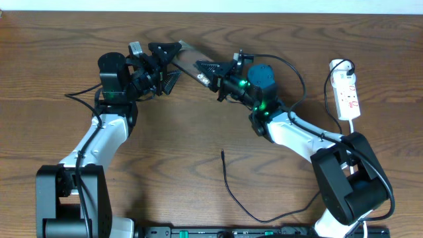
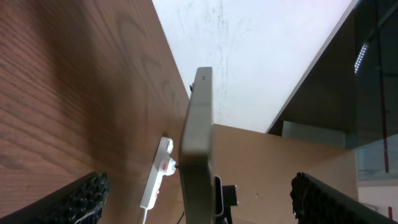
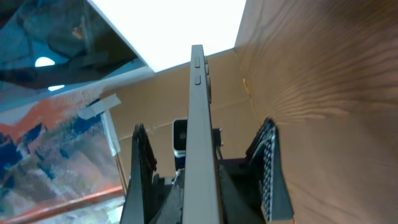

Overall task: Plug charger to phone and switch on socket
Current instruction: 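Rotate the phone between both grippers, bottom edge toward the right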

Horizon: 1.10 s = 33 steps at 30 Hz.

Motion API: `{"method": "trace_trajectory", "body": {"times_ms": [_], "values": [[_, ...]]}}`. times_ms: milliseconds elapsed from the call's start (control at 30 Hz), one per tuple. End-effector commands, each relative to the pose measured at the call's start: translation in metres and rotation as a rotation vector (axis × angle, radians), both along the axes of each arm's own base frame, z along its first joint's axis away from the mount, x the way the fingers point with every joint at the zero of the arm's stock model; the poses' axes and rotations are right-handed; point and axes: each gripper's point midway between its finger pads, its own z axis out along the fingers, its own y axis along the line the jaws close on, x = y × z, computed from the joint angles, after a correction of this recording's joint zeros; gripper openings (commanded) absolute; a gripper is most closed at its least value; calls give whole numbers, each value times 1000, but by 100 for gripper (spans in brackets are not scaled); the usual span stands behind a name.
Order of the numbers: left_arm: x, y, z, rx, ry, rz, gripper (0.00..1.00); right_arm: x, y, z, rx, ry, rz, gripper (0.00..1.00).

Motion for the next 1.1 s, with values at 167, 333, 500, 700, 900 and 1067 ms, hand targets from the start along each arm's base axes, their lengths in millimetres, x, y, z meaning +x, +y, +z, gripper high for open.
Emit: {"method": "trace_trajectory", "body": {"times_ms": [167, 333, 500, 700, 900, 1067], "values": [[4, 2, -19, 10, 34, 4, 95, -11, 18, 17, 41, -25, 25, 1], [6, 0, -29, 5, 42, -7, 94, -15, 22, 17, 41, -24, 37, 1], [10, 1, -18, -29, -5, -22, 94, -17, 24, 16, 41, -24, 46, 1], [12, 8, -14, -47, -8, -11, 94, -19, 27, 13, 32, -10, 53, 1], [11, 7, -14, -51, -6, -17, 87, -23, 30, 11, 28, -3, 63, 1], [11, 7, -14, -51, -6, -17, 75, -27, 35, 7, 18, 12, 75, 1]]}}
